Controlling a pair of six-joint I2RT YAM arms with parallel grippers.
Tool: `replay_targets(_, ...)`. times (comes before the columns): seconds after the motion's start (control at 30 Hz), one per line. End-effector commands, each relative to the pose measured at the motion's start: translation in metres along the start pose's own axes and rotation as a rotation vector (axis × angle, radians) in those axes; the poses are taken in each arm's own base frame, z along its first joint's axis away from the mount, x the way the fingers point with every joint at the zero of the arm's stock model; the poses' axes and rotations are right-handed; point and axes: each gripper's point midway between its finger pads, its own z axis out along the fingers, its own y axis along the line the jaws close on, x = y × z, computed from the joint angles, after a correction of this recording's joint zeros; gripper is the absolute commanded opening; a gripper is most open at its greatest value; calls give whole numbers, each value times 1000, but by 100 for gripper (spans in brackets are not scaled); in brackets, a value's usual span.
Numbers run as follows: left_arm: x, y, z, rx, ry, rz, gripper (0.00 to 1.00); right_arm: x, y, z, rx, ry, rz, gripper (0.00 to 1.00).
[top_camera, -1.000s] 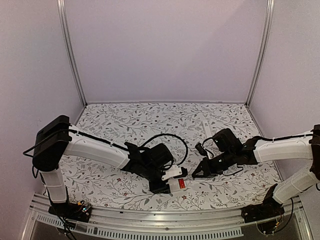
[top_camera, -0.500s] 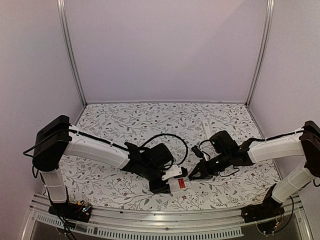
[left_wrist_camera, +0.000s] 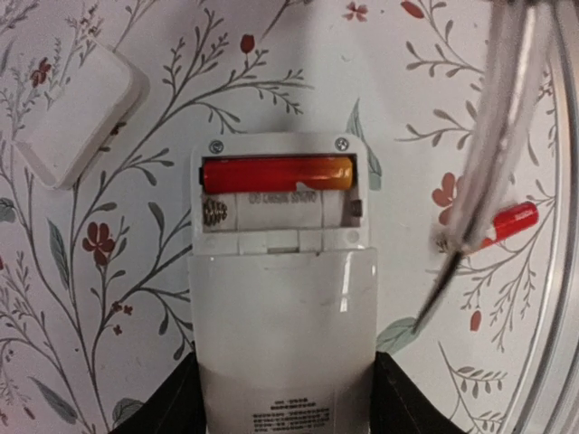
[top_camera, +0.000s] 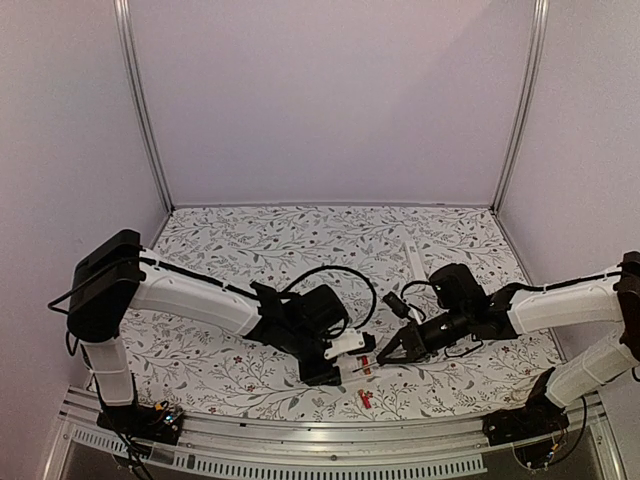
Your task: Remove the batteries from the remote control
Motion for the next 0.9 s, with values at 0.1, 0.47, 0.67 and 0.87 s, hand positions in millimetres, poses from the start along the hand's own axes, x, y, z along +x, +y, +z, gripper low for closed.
replay_targets(0.1, 53, 77, 17, -267, 169, -112, 24, -3, 11, -6, -19, -26, -23, 0)
replay_targets(0.47, 67, 85, 3, -345, 205, -530, 25, -42, -9, -45, 383, -221, -47, 0)
replay_targets(0.67, 65, 65, 14, -330, 210, -629, 26, -46, -9, -39, 455, -221, -47, 0)
replay_targets(0.87, 67, 52, 26, -340, 242, -566, 26, -46, -17, -21, 511, -163, -83, 0)
